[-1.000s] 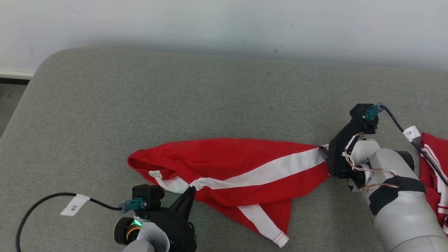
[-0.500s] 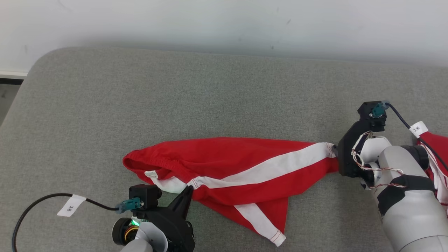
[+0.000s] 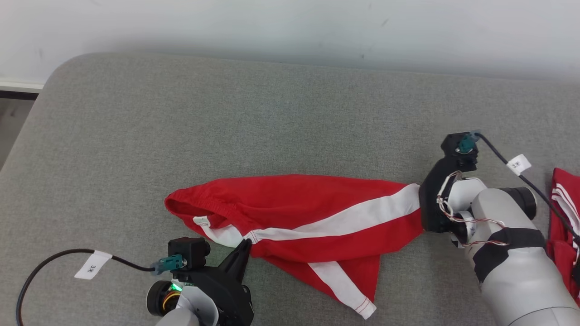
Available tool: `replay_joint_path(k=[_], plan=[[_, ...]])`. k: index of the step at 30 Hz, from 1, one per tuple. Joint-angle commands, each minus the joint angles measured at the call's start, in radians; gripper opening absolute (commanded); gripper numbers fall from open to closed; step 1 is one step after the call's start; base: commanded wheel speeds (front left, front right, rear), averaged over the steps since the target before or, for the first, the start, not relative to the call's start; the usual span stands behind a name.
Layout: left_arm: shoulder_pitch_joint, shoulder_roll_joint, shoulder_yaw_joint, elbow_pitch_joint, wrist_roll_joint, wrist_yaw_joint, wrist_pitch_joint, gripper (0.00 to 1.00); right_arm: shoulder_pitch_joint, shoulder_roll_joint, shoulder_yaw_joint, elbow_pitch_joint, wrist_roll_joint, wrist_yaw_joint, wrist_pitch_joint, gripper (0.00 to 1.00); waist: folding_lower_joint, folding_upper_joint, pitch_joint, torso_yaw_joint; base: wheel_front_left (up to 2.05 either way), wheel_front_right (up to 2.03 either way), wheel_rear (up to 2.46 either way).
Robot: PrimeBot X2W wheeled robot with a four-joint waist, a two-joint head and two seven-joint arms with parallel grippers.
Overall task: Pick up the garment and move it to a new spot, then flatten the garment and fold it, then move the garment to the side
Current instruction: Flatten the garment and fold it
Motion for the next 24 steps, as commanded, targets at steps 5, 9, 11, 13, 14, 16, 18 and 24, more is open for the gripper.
replay_joint_path(k=[5,9,11,13,14,16,18,24], plan=[[-0.012,0.002,0.005,0.007,-0.004,-0.001,-0.008,0.00,0.058,0.006,0.053,-0.007,0.012,0.004,0.011,0.00,0.0001,0.0000,-0.003,-0.001,0.00,0.00,0.00],[-0.021,0.004,0.008,-0.002,0.008,0.003,-0.031,0.00,0.043,-0.022,0.067,-0.077,0.005,0.004,-0.108,0.00,0.0001,0.0000,-0.005,-0.003,0.00,0.00,0.00],[-0.033,0.009,0.015,-0.014,0.014,0.003,-0.057,0.00,0.034,-0.033,0.066,-0.113,-0.001,0.004,-0.185,0.00,0.0001,0.0000,-0.009,-0.004,0.00,0.00,0.00],[-0.042,0.013,0.032,-0.039,0.019,0.006,-0.098,0.00,0.033,-0.042,0.057,-0.149,0.008,0.004,-0.287,0.00,0.0001,0.0000,-0.020,-0.007,0.00,0.00,0.00],[-0.047,0.015,0.039,-0.051,0.017,0.006,-0.108,0.00,0.032,-0.045,0.054,-0.158,0.012,0.004,-0.315,0.00,0.0001,0.0000,-0.024,-0.009,0.00,0.00,0.00],[-0.060,0.022,0.053,-0.079,0.009,0.002,-0.124,0.00,0.028,-0.046,0.049,-0.177,0.018,0.004,-0.364,0.00,0.0001,0.0000,-0.032,-0.013,0.00,0.00,0.00],[-0.073,0.021,0.076,-0.115,-0.012,-0.007,-0.130,0.00,0.015,-0.050,0.042,-0.202,0.027,0.004,-0.403,0.00,0.0001,0.0000,-0.037,-0.022,0.00,0.00,0.00],[-0.182,0.046,0.168,-0.232,-0.127,-0.002,-0.034,0.00,-0.060,-0.055,0.016,-0.284,0.077,0.004,-0.477,0.00,0.0001,0.0000,0.001,-0.077,0.00,0.00,0.00]])
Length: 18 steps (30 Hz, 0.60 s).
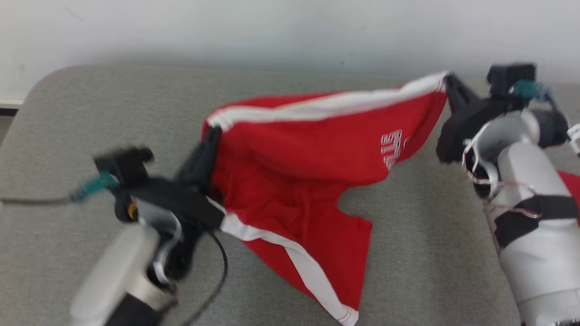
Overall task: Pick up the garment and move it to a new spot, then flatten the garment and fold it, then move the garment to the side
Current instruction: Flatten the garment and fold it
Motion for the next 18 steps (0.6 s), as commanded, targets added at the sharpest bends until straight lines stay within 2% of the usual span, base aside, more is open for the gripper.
replay_joint_path(k=[1,4,5,7,10,12,18], plan=[[-0.049,0.016,0.031,-0.019,-0.040,0.007,0.035,0.00,-0.042,0.015,-0.002,-0.018,0.025,0.003,-0.012,0.00,0.0000,-0.0001,0.044,-0.048,0.00,0.00,0.00],[-0.111,0.025,0.076,-0.032,-0.104,0.007,0.092,0.00,-0.098,0.039,-0.019,-0.023,0.072,0.003,-0.018,0.00,0.0000,-0.0001,0.080,-0.079,0.00,0.00,0.00],[-0.144,0.043,0.093,-0.035,-0.119,0.010,0.120,0.00,-0.132,0.055,-0.026,-0.022,0.095,0.003,-0.020,0.00,0.0000,-0.0001,0.101,-0.098,0.00,0.00,0.00],[-0.217,0.082,0.119,-0.029,-0.141,0.018,0.177,0.00,-0.213,0.059,-0.022,-0.013,0.098,0.002,-0.030,0.00,0.0000,-0.0001,0.148,-0.132,0.00,0.00,0.00],[-0.338,0.103,0.170,-0.007,-0.176,0.026,0.214,0.00,-0.325,0.054,-0.017,0.017,0.064,0.002,-0.074,0.00,0.0000,-0.0001,0.202,-0.161,0.00,0.00,0.00],[-0.415,0.108,0.204,0.010,-0.186,0.035,0.201,0.00,-0.412,0.038,-0.066,0.041,0.015,0.002,-0.126,0.00,0.0000,-0.0001,0.226,-0.170,0.00,0.00,0.00],[-0.602,0.081,0.261,0.041,-0.154,-0.015,0.062,0.00,-0.599,0.048,-0.228,0.089,-0.147,0.000,-0.295,0.00,0.0000,-0.0001,0.246,-0.169,0.00,0.00,0.00]])
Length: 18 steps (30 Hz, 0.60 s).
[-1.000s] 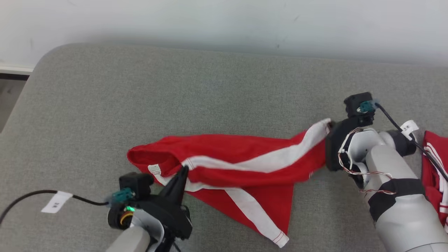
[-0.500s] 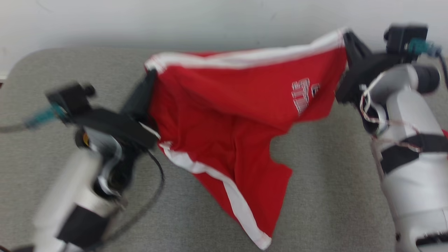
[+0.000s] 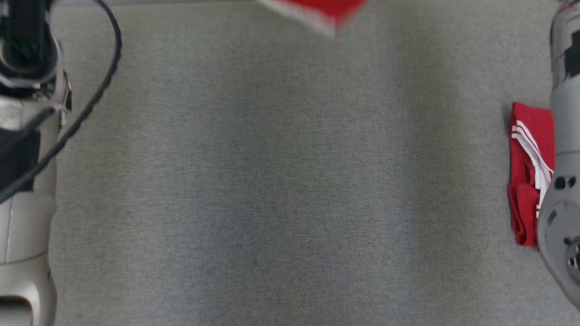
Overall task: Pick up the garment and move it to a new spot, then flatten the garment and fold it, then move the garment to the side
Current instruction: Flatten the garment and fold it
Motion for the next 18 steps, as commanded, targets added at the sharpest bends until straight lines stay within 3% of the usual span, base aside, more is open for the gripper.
replay_joint_path(k=[1,5,8,14,18], plan=[[-0.015,0.006,0.019,0.009,0.008,-0.001,-0.028,0.00,-0.018,-0.009,-0.019,0.002,-0.017,-0.005,-0.017,0.00,-0.0003,-0.0002,0.026,-0.026,0.00,0.00,0.00],[-0.042,-0.033,0.021,0.022,-0.001,-0.033,-0.095,0.00,-0.048,0.017,-0.056,0.003,-0.106,-0.005,-0.063,0.00,-0.0003,-0.0002,0.027,-0.018,0.00,0.00,0.00],[0.015,-0.046,-0.027,0.040,0.008,-0.051,-0.085,0.00,-0.014,0.021,-0.043,0.036,-0.133,-0.004,-0.021,0.00,-0.0003,-0.0002,0.035,-0.010,0.00,0.00,0.00],[0.275,-0.053,-0.153,0.071,0.049,-0.067,-0.138,0.00,0.172,0.039,-0.037,0.108,-0.069,-0.004,0.116,0.00,-0.0003,-0.0002,0.015,-0.011,0.00,0.00,0.00],[0.475,-0.051,-0.222,0.083,0.031,-0.067,-0.167,0.00,0.370,0.038,0.005,0.074,0.037,-0.004,0.190,0.00,-0.0003,-0.0002,-0.036,-0.010,0.00,0.00,0.00]])
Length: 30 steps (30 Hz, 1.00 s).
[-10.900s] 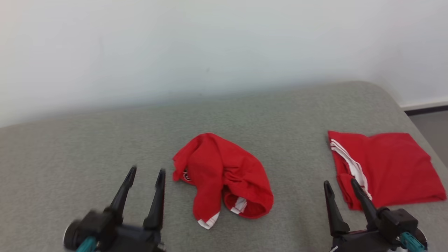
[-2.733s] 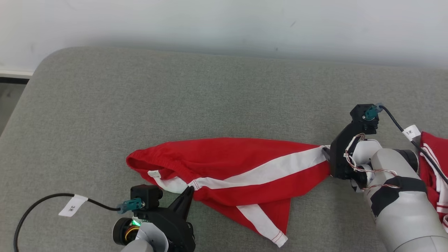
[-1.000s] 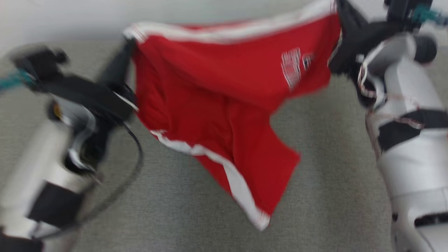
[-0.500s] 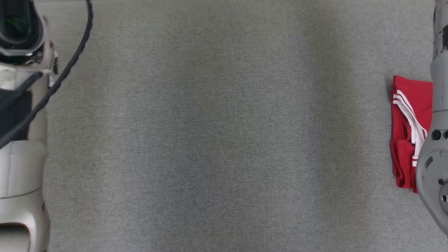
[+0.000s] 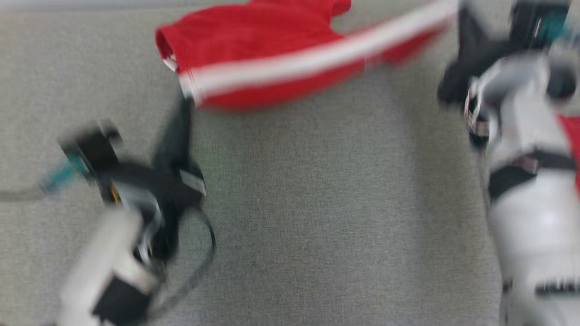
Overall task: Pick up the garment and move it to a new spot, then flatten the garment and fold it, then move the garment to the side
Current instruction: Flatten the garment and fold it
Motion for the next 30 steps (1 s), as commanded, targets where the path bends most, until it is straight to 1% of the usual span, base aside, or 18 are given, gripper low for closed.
replay_joint_path(k=[1,2,4,7,9,10,15,18,22,25,28,30], plan=[[0.090,0.000,-0.026,0.003,-0.030,-0.002,-0.004,0.00,0.107,-0.011,0.010,-0.041,0.051,-0.003,0.039,0.00,0.0000,0.0000,-0.057,0.000,0.00,0.00,0.00],[0.160,0.011,-0.048,-0.001,-0.048,-0.003,0.003,0.00,0.209,-0.025,0.028,-0.121,0.108,-0.003,0.099,0.00,0.0000,0.0000,-0.088,0.003,0.00,0.00,0.00],[0.223,0.020,-0.071,-0.003,-0.062,-0.002,0.010,0.00,0.327,-0.046,0.045,-0.220,0.140,-0.003,0.168,0.00,0.0000,0.0000,-0.124,0.004,0.00,0.00,0.00],[0.305,0.028,-0.085,-0.009,-0.094,-0.003,0.014,0.00,0.519,-0.046,0.044,-0.405,0.204,-0.003,0.291,0.00,0.0000,0.0000,-0.180,0.001,0.00,0.00,0.00],[0.348,0.035,-0.090,-0.013,-0.108,-0.003,0.021,0.00,0.639,-0.036,0.033,-0.539,0.236,-0.003,0.383,0.00,0.0000,0.0000,-0.211,-0.003,0.00,0.00,0.00],[0.348,0.035,-0.090,-0.013,-0.108,-0.003,0.021,0.00,0.639,-0.036,0.033,-0.539,0.236,-0.003,0.383,0.00,0.0000,0.0000,-0.211,-0.003,0.00,0.00,0.00],[0.468,0.060,-0.092,-0.034,-0.140,0.011,0.027,0.00,0.918,0.001,0.039,-0.853,0.308,-0.003,0.613,0.00,0.0000,0.0000,-0.289,-0.016,0.00,0.00,0.00],[0.532,0.081,-0.110,-0.065,-0.130,0.023,0.039,0.00,1.036,0.004,0.028,-1.006,0.334,-0.003,0.737,0.00,0.0000,0.0000,-0.315,-0.021,0.00,0.00,0.00],[0.610,0.115,-0.141,-0.122,-0.116,0.046,0.066,0.00,1.155,0.005,0.011,-1.148,0.343,-0.003,0.865,0.00,0.0000,0.0000,-0.335,-0.020,0.00,0.00,0.00],[0.664,0.146,-0.155,-0.170,-0.106,0.075,0.081,0.00,1.235,0.014,-0.012,-1.221,0.347,-0.003,0.940,0.00,0.0000,0.0000,-0.343,-0.013,0.00,0.00,0.00],[0.718,0.182,-0.167,-0.216,-0.092,0.106,0.094,0.00,1.302,0.022,-0.034,-1.278,0.343,-0.003,0.998,0.00,0.0000,0.0000,-0.350,-0.007,0.00,0.00,0.00],[0.750,0.196,-0.167,-0.252,-0.093,0.124,0.094,0.00,1.324,0.028,-0.053,-1.311,0.346,-0.003,1.010,0.00,0.0000,0.0000,-0.351,-0.004,0.00,0.00,0.00]])
